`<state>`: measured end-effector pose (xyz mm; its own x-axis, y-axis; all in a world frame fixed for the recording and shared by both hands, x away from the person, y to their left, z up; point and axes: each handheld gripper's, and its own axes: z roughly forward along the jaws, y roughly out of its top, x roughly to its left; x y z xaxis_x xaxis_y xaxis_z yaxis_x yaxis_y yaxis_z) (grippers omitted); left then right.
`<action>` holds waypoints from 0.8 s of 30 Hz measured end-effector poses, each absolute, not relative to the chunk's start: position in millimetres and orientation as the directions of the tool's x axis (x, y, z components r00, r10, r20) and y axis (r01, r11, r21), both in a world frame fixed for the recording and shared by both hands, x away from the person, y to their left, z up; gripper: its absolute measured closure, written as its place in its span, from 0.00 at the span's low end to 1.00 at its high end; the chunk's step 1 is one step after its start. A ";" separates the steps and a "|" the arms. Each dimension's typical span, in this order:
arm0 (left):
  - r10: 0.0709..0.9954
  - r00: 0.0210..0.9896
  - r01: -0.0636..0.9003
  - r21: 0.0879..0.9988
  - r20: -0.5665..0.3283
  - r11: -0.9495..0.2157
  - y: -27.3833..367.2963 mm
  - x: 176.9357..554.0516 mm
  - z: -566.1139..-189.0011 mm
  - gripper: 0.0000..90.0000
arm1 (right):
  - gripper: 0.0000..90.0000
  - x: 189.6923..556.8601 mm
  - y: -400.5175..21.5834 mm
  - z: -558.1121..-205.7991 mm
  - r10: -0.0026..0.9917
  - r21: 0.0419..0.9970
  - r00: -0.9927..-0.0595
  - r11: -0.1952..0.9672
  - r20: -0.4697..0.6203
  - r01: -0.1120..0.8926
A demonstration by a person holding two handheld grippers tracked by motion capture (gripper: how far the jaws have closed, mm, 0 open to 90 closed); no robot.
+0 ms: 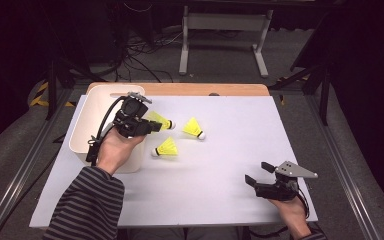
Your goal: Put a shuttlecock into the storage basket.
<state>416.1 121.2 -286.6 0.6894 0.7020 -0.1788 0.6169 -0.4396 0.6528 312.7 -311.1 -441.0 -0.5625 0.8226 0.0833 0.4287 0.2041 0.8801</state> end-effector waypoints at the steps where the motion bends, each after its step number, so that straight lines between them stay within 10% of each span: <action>1: 0.706 0.685 0.621 0.652 -0.182 -0.435 122.7 416.1 -286.0 0.99 | 0.19 312.8 -310.9 -441.1 0.823 0.880 -0.562 0.204 0.084 0.430; 24: 0.764 0.621 0.646 0.667 -0.176 -0.371 154.6 419.4 -283.1 0.99 | 0.19 313.0 -310.5 -441.5 0.820 0.877 -0.566 0.208 0.085 0.433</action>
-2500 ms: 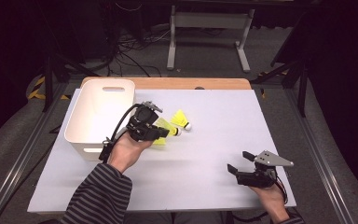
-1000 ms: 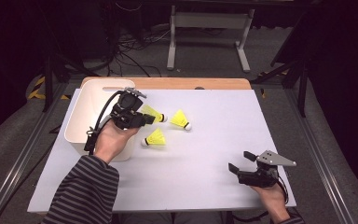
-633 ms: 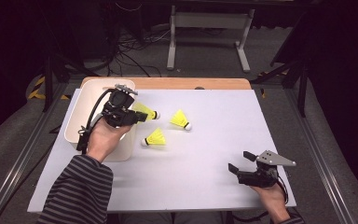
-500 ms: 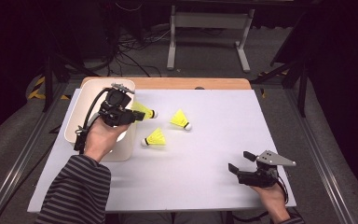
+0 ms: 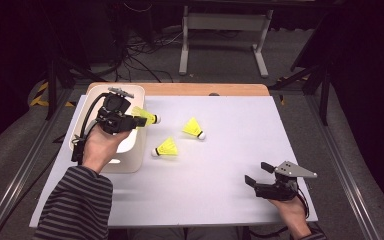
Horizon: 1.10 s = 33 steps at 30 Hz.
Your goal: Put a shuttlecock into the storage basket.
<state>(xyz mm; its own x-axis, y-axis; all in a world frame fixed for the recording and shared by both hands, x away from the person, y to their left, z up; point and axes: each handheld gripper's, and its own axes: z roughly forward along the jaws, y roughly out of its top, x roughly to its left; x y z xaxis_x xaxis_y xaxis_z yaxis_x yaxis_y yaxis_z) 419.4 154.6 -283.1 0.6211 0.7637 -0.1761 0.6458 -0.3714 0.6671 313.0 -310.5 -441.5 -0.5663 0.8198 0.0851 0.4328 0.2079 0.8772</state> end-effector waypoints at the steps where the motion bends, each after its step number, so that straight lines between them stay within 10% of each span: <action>1: 0.768 0.616 0.649 0.667 -0.178 -0.366 155.6 419.7 -283.6 0.99 | 0.19 313.1 -310.5 -441.5 0.820 0.877 -0.567 0.209 0.084 0.433; 33: 0.812 0.556 0.659 0.689 -0.176 -0.302 186.6 415.9 -278.5 0.99 | 0.19 313.1 -310.3 -441.8 0.820 0.875 -0.567 0.212 0.084 0.436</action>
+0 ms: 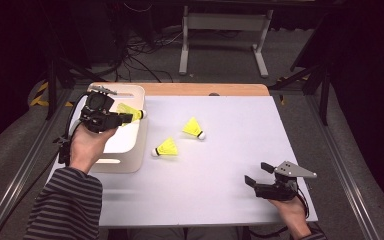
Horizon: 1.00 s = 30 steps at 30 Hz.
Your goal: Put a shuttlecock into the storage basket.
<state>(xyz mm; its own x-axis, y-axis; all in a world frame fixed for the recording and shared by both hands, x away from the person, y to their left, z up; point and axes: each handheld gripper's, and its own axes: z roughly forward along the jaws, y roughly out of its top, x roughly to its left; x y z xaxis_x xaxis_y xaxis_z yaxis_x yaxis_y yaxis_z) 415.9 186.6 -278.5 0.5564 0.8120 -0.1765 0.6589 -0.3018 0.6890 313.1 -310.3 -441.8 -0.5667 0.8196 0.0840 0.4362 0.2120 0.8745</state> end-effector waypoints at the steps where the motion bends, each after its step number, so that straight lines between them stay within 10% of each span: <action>1: 0.813 0.552 0.663 0.687 -0.182 -0.296 187.6 415.8 -278.9 0.99 | 0.19 313.2 -310.4 -441.8 0.820 0.874 -0.567 0.213 0.083 0.436; 30: 0.866 0.455 0.725 0.651 -0.210 -0.223 218.5 429.7 -296.1 0.99 | 0.19 313.4 -310.5 -442.0 0.820 0.874 -0.566 0.213 0.084 0.438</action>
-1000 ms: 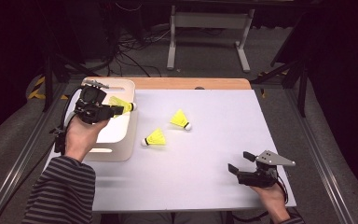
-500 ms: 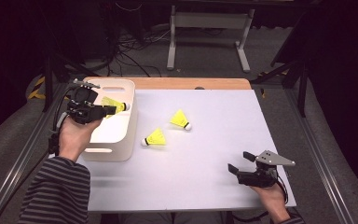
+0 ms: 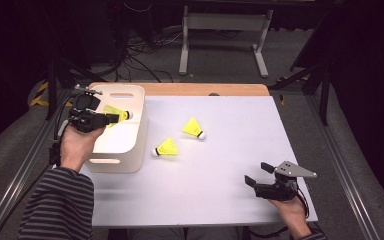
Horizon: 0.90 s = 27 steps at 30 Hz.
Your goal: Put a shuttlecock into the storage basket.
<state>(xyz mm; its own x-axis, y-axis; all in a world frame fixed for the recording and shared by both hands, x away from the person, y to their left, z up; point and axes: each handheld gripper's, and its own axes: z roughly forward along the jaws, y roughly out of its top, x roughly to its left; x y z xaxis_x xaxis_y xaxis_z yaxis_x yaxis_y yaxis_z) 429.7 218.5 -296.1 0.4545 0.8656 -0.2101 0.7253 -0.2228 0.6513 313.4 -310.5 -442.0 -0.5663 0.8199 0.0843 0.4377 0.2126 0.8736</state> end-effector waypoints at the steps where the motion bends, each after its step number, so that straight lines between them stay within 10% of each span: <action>1: 0.869 0.451 0.726 0.650 -0.205 -0.224 218.9 430.9 -296.9 0.99 | 0.19 313.4 -310.5 -442.0 0.820 0.874 -0.567 0.213 0.084 0.438; 27: 0.889 0.412 0.772 0.594 -0.200 -0.224 214.2 454.2 -312.1 0.99 | 0.19 313.5 -310.4 -442.1 0.818 0.872 -0.569 0.213 0.087 0.440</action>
